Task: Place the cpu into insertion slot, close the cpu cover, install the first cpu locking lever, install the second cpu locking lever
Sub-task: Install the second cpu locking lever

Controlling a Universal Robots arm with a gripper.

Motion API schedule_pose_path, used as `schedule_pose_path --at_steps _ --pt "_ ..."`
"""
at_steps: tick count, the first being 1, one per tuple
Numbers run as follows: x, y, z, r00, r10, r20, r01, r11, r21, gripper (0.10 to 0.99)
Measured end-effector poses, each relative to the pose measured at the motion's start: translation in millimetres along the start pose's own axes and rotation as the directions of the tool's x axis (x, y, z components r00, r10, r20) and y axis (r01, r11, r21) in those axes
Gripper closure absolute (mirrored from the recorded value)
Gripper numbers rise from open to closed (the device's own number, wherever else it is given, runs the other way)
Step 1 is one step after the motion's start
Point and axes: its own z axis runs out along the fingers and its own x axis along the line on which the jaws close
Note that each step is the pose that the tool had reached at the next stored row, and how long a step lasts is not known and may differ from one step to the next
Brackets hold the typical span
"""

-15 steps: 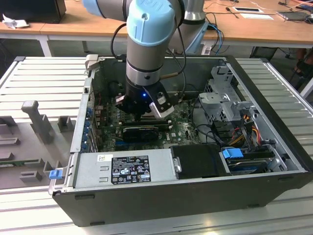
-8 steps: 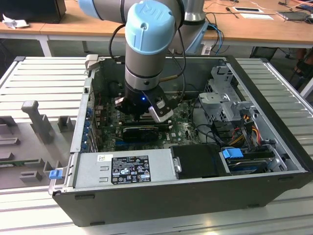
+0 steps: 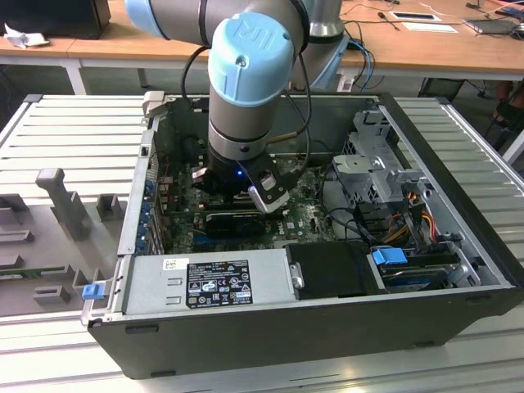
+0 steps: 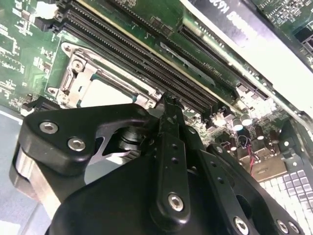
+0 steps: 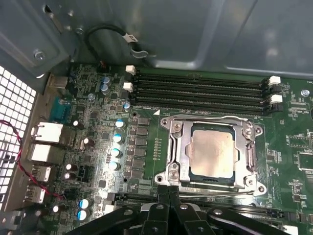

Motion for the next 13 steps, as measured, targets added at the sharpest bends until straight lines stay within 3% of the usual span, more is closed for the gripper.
schedule_pose_path --at_steps 2,5,13 --pt "0.1 -0.6 1.6 1.0 0.0 0.0002 0.0 1.0 -0.004 0.98" --pt "0.5 -1.5 4.8 1.0 -0.002 0.0023 0.002 0.9996 -0.028 0.98" --pt "4.3 -3.0 10.2 1.0 -0.004 0.0055 0.004 0.9984 -0.056 0.98"
